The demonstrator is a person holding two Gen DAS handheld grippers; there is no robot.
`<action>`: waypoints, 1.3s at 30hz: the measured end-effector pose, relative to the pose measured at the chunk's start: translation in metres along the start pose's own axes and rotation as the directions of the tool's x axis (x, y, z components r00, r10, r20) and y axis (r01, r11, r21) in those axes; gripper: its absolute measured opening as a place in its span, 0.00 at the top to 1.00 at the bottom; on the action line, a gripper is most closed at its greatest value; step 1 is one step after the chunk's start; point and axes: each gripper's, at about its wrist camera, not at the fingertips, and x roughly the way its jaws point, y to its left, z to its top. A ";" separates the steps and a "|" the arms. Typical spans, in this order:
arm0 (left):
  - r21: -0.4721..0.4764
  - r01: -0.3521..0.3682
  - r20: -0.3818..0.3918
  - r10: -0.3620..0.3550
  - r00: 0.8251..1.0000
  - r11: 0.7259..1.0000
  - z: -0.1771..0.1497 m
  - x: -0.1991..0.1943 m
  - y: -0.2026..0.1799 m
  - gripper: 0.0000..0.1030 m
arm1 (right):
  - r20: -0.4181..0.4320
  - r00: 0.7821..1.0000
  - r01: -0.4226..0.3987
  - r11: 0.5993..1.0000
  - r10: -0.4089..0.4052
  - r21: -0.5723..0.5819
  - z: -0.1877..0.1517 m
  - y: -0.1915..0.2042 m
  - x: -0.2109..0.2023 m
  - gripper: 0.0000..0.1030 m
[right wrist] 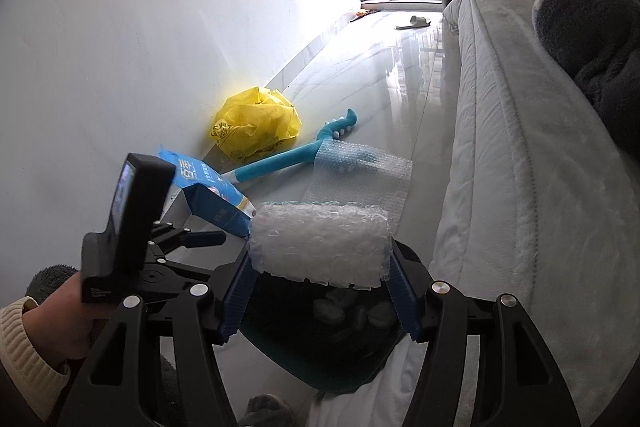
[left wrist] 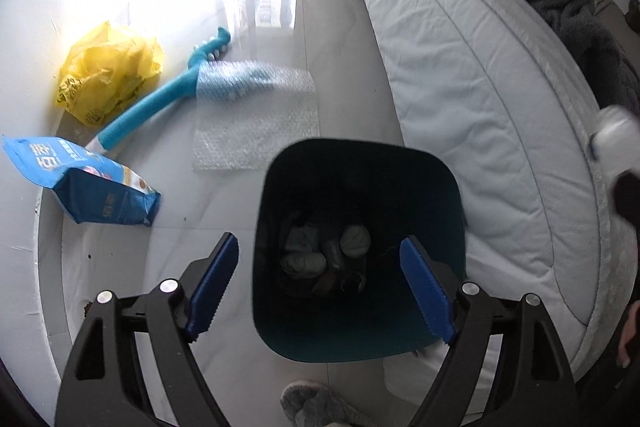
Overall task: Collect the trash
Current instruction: 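Lower the right tool into the bin and open it to drop the bubble wrap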
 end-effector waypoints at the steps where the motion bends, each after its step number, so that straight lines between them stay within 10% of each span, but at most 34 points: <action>1: 0.001 -0.003 0.014 0.003 1.000 1.000 0.001 -0.004 0.002 0.17 | -0.010 1.000 -0.003 1.000 0.003 0.008 0.000 -0.001 0.005 0.40; 15: -0.027 -0.031 0.193 0.036 0.980 0.999 0.009 -0.052 0.034 0.16 | -0.158 0.987 0.020 1.000 -0.018 0.013 -0.015 0.000 0.070 0.40; 39: 0.092 0.015 0.495 -0.059 0.867 0.996 0.015 -0.113 0.000 0.14 | -0.271 0.960 0.063 0.998 -0.065 -0.016 -0.035 0.000 0.113 0.37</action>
